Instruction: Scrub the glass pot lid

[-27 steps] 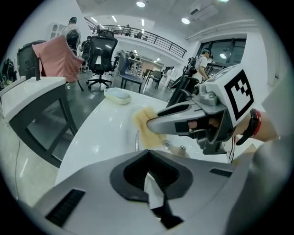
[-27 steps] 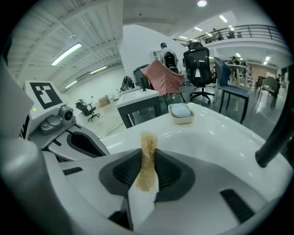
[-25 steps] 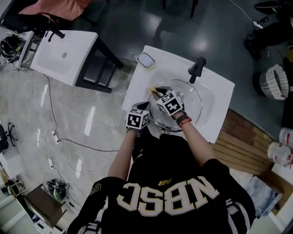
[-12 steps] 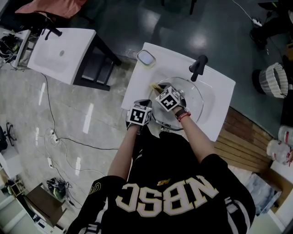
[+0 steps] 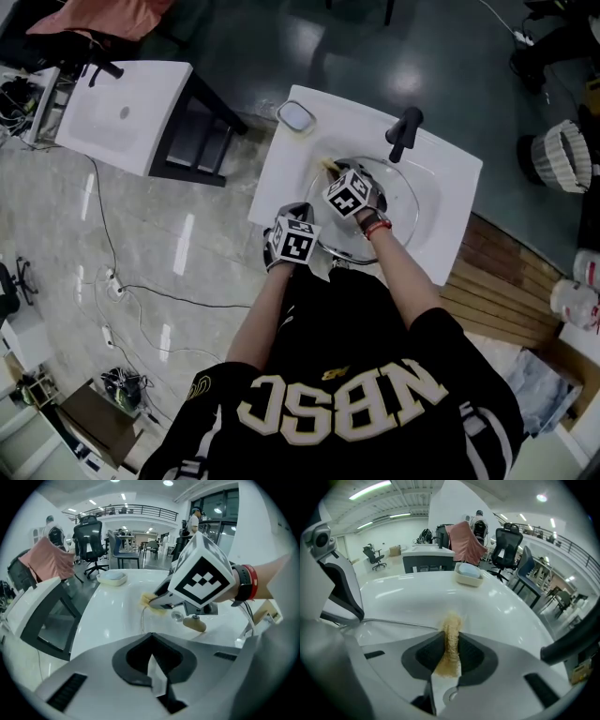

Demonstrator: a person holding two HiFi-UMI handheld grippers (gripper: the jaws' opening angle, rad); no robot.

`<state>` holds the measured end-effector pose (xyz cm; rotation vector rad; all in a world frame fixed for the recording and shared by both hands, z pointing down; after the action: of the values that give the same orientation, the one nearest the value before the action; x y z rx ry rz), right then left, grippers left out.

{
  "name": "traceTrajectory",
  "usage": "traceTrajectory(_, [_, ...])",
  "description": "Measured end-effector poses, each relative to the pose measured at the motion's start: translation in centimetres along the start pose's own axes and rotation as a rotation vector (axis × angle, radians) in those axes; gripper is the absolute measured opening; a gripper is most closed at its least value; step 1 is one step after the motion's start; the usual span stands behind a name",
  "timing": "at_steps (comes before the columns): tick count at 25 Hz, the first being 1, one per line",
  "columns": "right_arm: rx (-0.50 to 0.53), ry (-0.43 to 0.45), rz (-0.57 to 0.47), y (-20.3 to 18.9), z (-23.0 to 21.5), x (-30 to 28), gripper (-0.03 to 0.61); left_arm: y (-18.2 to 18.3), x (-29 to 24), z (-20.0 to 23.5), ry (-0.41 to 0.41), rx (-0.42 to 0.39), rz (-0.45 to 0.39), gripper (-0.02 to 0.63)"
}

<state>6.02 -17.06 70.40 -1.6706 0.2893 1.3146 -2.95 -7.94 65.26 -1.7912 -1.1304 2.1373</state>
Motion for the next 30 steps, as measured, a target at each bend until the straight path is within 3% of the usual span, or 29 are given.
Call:
traceTrajectory(5, [-0.01, -0.103, 0.04, -2.0, -2.7, 0.6, 0.084, -0.1, -0.2, 0.1, -0.028, 0.029, 0.011, 0.014])
traceTrajectory(9, [-0.021, -0.163, 0.09, -3.5, -4.5, 1.8, 0.084, -0.1, 0.0, -0.3, -0.028, 0.001, 0.009, 0.014])
traceTrajectory(13, [-0.051, -0.18, 0.126, -5.9, -5.6, 2.9, 0.084, -0.1, 0.0, -1.2, -0.03, -0.015, 0.008, 0.014])
traceTrajectory(23, [-0.004, -0.192, 0.321, -9.9, -7.0, 5.1, 0.084, 0.1, -0.6, -2.0, 0.0, -0.073, -0.003, 0.014])
traceTrajectory(30, [-0.031, -0.184, 0.397, -11.6, -7.8, 7.5, 0.084, 0.0, -0.6, -1.9, -0.003, -0.048, -0.004, 0.014])
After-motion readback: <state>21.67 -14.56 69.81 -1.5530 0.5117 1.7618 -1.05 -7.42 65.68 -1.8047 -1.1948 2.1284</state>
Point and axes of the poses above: the fingertips, and each gripper's own axes: x backward along the fingers, z to its left, y out of its top, the point moved 4 cm from there along x, backward along the fingers, and after that the axes turned 8 degrees about y, right-handed, at the moved point
